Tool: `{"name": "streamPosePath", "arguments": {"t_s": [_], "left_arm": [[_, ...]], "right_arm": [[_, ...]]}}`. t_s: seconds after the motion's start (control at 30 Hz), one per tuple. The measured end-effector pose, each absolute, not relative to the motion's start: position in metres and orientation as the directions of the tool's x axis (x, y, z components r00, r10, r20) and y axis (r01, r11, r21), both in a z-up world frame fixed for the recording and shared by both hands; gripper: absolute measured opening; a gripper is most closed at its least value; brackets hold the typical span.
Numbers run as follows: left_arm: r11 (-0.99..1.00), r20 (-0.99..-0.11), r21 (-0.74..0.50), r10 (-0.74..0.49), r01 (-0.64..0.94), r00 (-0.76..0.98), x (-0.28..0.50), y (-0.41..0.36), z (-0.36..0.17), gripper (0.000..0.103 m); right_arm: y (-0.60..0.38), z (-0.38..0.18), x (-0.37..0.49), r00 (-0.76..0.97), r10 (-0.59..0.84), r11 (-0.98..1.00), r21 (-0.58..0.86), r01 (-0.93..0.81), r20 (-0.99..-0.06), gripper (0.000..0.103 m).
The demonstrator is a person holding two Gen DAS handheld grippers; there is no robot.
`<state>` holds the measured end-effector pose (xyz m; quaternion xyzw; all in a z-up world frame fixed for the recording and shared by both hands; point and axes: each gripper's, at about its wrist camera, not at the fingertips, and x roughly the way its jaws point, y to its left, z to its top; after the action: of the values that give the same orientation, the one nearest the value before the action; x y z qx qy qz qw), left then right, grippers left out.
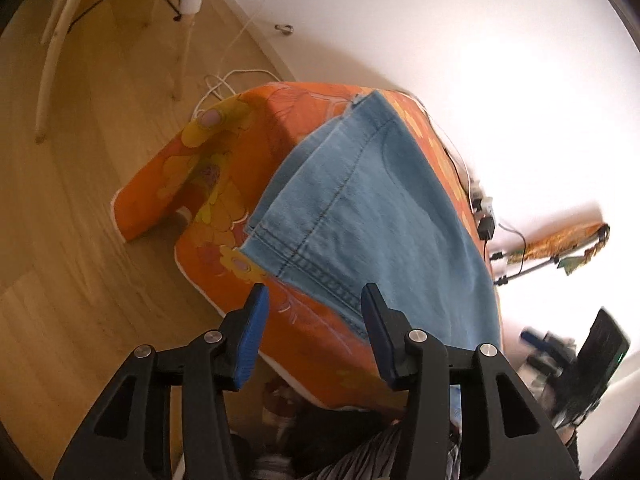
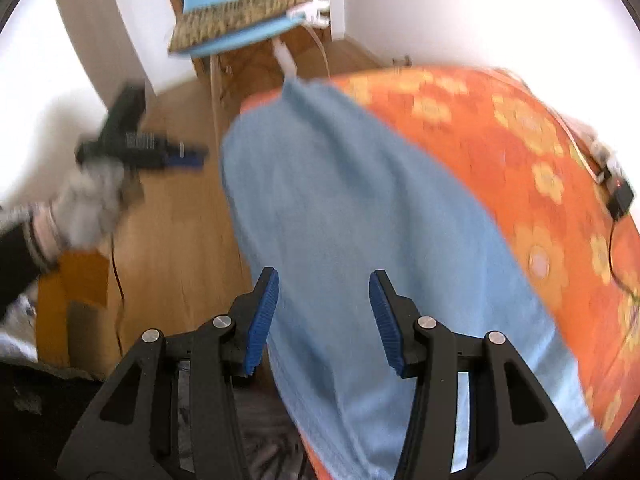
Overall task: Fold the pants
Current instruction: 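Reposition both grippers over the folded jeans edge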
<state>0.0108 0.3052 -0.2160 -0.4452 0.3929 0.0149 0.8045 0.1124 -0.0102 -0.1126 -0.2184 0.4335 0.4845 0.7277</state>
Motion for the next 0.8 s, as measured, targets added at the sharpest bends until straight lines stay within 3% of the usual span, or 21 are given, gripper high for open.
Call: {"name": "streamPosePath", "arguments": {"t_s": [0.3, 0.57, 0.8], "left_arm": [[0.558, -0.601, -0.749, -0.348, -0.356, 0.719, 0.011, 0.312, -0.234, 0.046], [0.481, -0.529, -0.813, -0.375, -0.328, 0.761, 0.007, 0.324, -0.241, 0.046], [0.564, -0.569, -0.761, -0.343, -0.321, 0.748, 0.017, 0.321, -0.233, 0.046]], "right_arm": [[0.088, -0.095, 0.199, 0.107, 0.568, 0.489, 0.229, -0.842, -0.816, 0.049], [0.172, -0.146, 0.254, 0.058, 0.518, 0.517, 0.258, -0.816, -0.854, 0.049], [0.216, -0.175, 0.268, -0.005, 0.496, 0.479, 0.278, -0.833, -0.868, 0.049]]}}
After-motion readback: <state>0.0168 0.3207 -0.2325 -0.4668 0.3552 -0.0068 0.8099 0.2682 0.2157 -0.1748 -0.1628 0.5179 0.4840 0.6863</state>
